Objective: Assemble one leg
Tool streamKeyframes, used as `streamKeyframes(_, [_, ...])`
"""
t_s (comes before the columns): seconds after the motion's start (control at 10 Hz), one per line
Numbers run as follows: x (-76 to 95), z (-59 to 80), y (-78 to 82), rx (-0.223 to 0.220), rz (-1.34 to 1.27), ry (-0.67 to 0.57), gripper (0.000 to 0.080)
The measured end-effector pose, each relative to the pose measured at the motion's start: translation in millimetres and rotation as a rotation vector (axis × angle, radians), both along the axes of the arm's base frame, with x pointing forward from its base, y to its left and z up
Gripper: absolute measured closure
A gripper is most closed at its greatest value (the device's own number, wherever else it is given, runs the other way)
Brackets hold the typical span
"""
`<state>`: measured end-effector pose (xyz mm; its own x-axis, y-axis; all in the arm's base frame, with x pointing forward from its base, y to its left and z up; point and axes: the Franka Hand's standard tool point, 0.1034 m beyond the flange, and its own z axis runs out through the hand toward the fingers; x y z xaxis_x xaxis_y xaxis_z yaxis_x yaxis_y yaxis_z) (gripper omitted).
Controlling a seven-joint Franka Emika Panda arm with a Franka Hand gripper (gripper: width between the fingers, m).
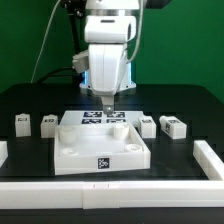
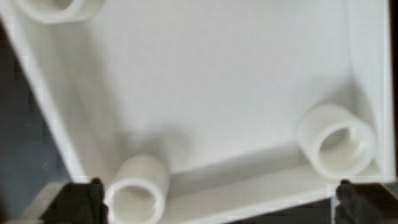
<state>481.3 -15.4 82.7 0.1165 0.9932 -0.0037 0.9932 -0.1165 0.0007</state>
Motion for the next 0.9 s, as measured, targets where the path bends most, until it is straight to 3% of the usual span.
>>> streamKeyframes(0.5, [-0.3,-0.9,-2.3,0.001,0.028,-0.004,0.015])
streamKeyframes(0.7, [-19.7,-13.7,-13.0,0.007,0.171,-0.009,0.015])
streamKeyframes(0.9, [-38.6,-35.8,-13.2,0.005,0.347,0.004,0.015])
